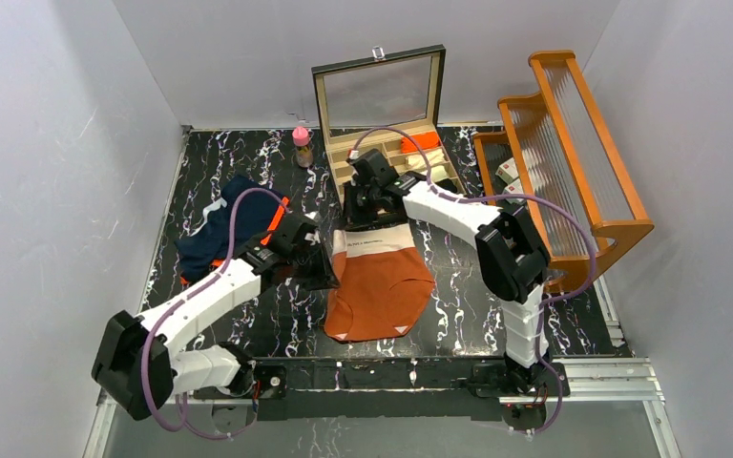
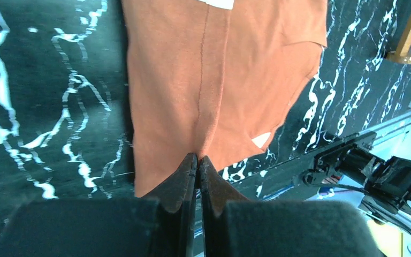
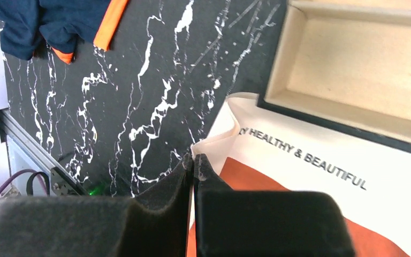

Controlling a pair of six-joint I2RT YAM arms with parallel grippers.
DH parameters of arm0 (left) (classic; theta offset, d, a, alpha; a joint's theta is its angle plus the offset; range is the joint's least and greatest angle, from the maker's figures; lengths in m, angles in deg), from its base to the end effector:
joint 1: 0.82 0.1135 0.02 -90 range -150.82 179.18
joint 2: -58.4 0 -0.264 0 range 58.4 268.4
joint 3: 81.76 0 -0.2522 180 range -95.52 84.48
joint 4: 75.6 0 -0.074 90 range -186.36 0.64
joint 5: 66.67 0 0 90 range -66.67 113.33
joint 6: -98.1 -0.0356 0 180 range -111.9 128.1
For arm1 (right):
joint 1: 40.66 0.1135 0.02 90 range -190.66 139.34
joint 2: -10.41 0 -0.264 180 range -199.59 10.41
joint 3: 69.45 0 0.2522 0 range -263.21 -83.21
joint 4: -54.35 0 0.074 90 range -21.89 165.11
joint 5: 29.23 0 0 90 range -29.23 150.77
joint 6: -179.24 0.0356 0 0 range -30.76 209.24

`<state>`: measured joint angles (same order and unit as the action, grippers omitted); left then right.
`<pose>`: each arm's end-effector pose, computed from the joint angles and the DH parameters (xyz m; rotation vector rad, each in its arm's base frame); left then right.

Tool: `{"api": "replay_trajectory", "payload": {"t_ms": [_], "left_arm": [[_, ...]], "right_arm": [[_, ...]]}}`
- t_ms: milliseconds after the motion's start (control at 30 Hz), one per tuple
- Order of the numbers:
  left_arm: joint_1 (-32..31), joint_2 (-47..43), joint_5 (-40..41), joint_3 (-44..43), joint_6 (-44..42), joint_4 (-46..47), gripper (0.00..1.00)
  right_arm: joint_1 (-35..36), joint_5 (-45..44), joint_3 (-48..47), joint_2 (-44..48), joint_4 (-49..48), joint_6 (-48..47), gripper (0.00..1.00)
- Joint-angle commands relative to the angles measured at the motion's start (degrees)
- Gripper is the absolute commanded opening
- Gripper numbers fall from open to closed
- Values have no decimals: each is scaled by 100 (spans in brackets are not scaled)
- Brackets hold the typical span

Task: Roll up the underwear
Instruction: Fold the underwear at the center of the board.

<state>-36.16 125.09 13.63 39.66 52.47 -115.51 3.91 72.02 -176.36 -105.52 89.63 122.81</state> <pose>0.1908 -0.1427 0.2393 -0.1188 2.5669 -0.7988 0.3246 0.3295 0.2353 -0.3437 2.4844 0.8571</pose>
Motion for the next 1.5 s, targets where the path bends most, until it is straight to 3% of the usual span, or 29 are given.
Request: {"api": "replay_trajectory", "payload": {"t_ms": [0,567,1000,1467], "left_arm": [[-438,326,299,-277,549,159,0],[-1824,2072,525,-1351,1418,1401,0],[-2122,3315,537,-2256,1551,1721,0],[-2178,3427,681,-2161,1675,1949,0]], "right_arm": [[-340,434,582,740,-531,-22,11],[-1480,784,2294,1661,-617,-723,11],[-2121,948,2238,1278,-336,-1427,14],[-2127,1199,2035,897,-312,-1448,15]]}}
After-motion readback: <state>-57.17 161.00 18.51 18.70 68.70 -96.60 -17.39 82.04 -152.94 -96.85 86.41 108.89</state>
